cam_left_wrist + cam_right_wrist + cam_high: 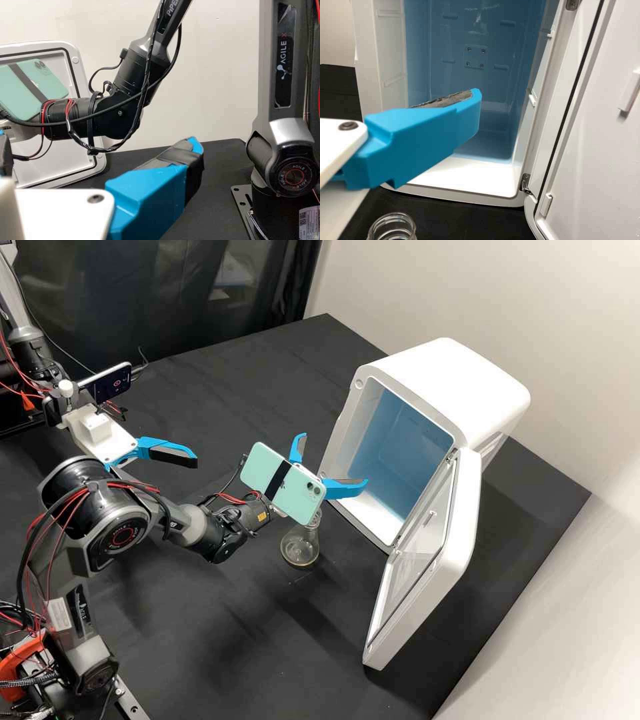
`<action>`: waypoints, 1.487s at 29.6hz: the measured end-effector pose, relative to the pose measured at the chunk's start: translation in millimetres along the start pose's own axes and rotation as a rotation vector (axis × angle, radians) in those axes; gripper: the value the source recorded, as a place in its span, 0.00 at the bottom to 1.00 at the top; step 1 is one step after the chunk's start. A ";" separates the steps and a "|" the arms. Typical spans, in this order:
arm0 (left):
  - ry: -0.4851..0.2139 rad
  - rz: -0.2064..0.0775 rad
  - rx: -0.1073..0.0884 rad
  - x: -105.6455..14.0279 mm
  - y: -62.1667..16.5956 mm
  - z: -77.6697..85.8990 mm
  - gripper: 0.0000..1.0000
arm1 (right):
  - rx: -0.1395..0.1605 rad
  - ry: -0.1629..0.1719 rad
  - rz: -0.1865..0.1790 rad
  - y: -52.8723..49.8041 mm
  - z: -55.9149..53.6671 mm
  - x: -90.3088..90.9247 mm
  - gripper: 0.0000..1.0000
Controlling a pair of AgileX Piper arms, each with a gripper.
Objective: Place the flask in the incubator
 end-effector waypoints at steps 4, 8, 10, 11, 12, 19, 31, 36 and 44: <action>0.000 0.000 0.000 0.0 0.0 0.0 1.00 | 0.000 0.000 0.000 0.0 0.0 0.0 1.00; 0.000 0.000 0.000 0.0 0.0 0.0 1.00 | 0.000 0.000 0.000 0.0 0.0 0.0 1.00; 0.000 0.000 0.000 0.0 0.0 0.0 1.00 | 0.000 0.000 0.000 0.0 0.0 0.0 1.00; 0.000 0.000 0.000 0.0 0.0 0.0 1.00 | 0.000 0.000 0.000 0.0 0.0 0.0 1.00; 0.000 0.000 0.000 0.0 0.0 0.0 1.00 | 0.000 0.000 0.000 0.0 0.0 0.0 1.00; 0.010 -0.022 0.006 1.5 -7.9 -5.4 1.00 | 0.000 0.000 0.000 0.0 0.0 0.0 1.00; 0.132 -0.102 0.000 -8.2 -38.0 -53.7 1.00 | 0.000 0.000 0.000 0.0 0.0 0.0 1.00; 0.181 -0.086 -0.032 -16.6 -37.8 -73.1 1.00 | 0.000 0.000 0.000 0.0 0.0 0.0 1.00; 0.212 -0.062 -0.050 -30.2 -39.5 -86.9 1.00 | 0.000 0.000 0.000 0.0 0.0 0.0 1.00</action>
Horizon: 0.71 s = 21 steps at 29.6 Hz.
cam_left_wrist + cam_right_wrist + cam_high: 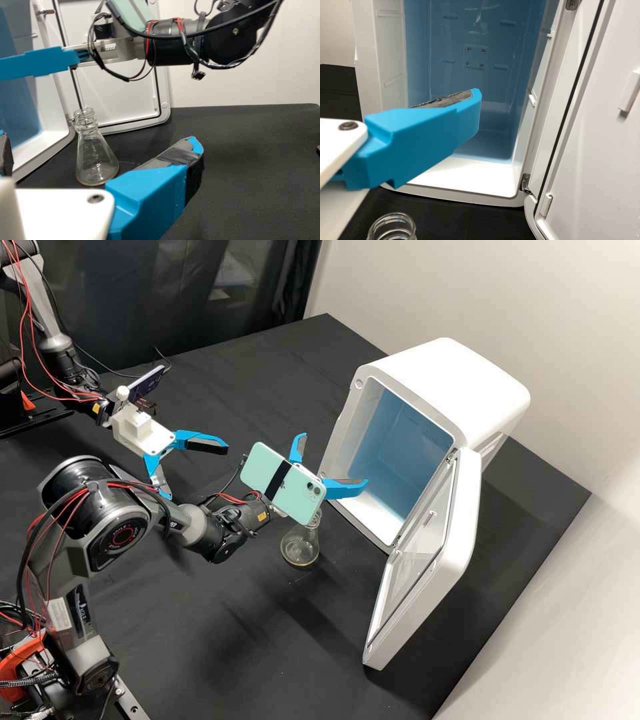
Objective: Place the flask in the incubator
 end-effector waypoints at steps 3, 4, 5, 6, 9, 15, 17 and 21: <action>-0.007 0.000 0.003 -1.1 -1.8 -0.4 1.00 | 0.000 0.000 0.000 0.0 0.0 0.0 1.00; -0.009 -0.002 0.003 -1.5 -2.8 -0.2 1.00 | 0.000 0.000 0.000 0.0 0.0 0.0 1.00; -0.013 -0.003 0.005 -1.4 -3.2 0.0 1.00 | 0.000 0.000 0.000 0.0 0.0 0.0 1.00; -0.013 -0.007 0.004 -1.5 -4.3 0.0 1.00 | 0.000 0.000 0.000 0.0 0.0 0.0 1.00; -0.013 -0.015 0.003 -1.7 -6.5 -0.2 1.00 | 0.000 0.000 0.000 0.0 0.0 0.0 1.00; -0.016 -0.025 -0.003 -3.9 -13.9 -0.2 1.00 | 0.000 0.000 0.000 0.0 0.0 0.0 1.00; -0.016 -0.028 -0.006 -3.2 -16.7 -0.7 1.00 | 0.000 0.000 0.000 0.0 0.0 0.0 1.00; -0.014 -0.065 -0.011 -2.5 -27.7 -2.7 1.00 | 0.000 0.000 0.000 0.0 0.0 0.0 1.00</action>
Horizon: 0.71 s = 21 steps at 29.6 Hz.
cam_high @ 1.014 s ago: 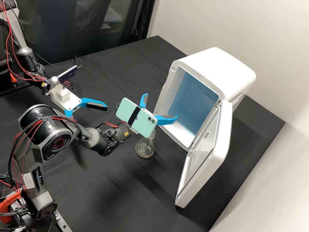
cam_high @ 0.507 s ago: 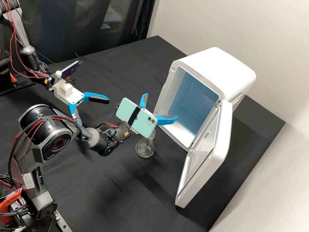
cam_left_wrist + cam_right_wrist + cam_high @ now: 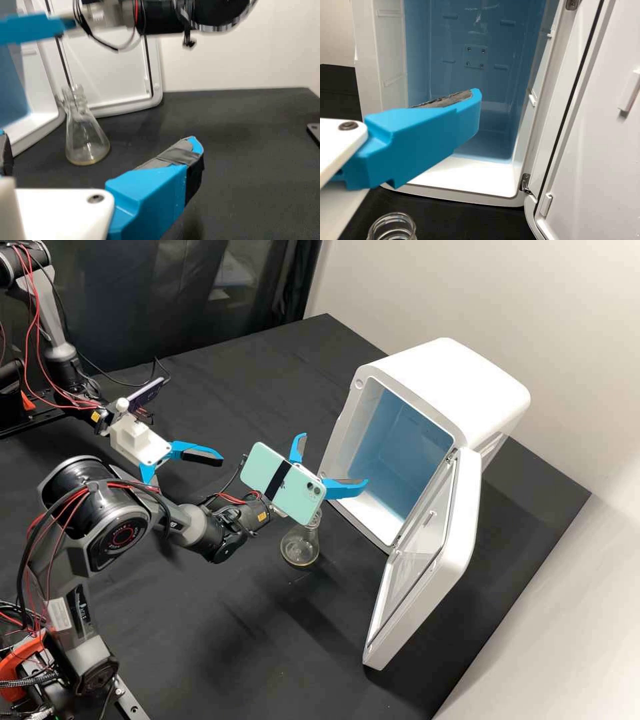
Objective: Place the flask in the incubator
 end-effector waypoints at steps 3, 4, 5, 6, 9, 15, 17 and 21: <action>0.001 -0.030 0.003 -1.6 -6.8 -5.1 1.00 | 0.000 0.000 0.000 0.0 0.0 0.0 1.00; 0.003 -0.032 0.004 -1.7 -7.2 -7.3 1.00 | 0.000 0.000 0.000 0.0 0.0 0.0 1.00; 0.009 -0.037 0.003 -1.8 -8.3 -9.7 1.00 | 0.000 0.000 0.000 0.0 0.0 0.0 1.00; 0.018 -0.038 0.003 -2.4 -8.6 -13.5 1.00 | 0.000 0.000 0.000 0.0 0.0 0.0 1.00; 0.049 -0.035 -0.002 -4.0 -7.9 -22.3 1.00 | 0.000 0.000 0.000 0.0 0.0 0.0 1.00; 0.080 -0.035 -0.002 -7.9 -7.1 -34.4 1.00 | 0.000 0.000 0.000 0.0 0.0 0.0 1.00; 0.090 -0.040 -0.005 -10.2 -8.1 -36.9 1.00 | 0.000 0.000 0.000 0.0 0.0 0.0 1.00; 0.090 -0.050 -0.017 -15.3 -9.1 -40.0 1.00 | 0.000 0.000 0.000 0.0 0.0 0.0 1.00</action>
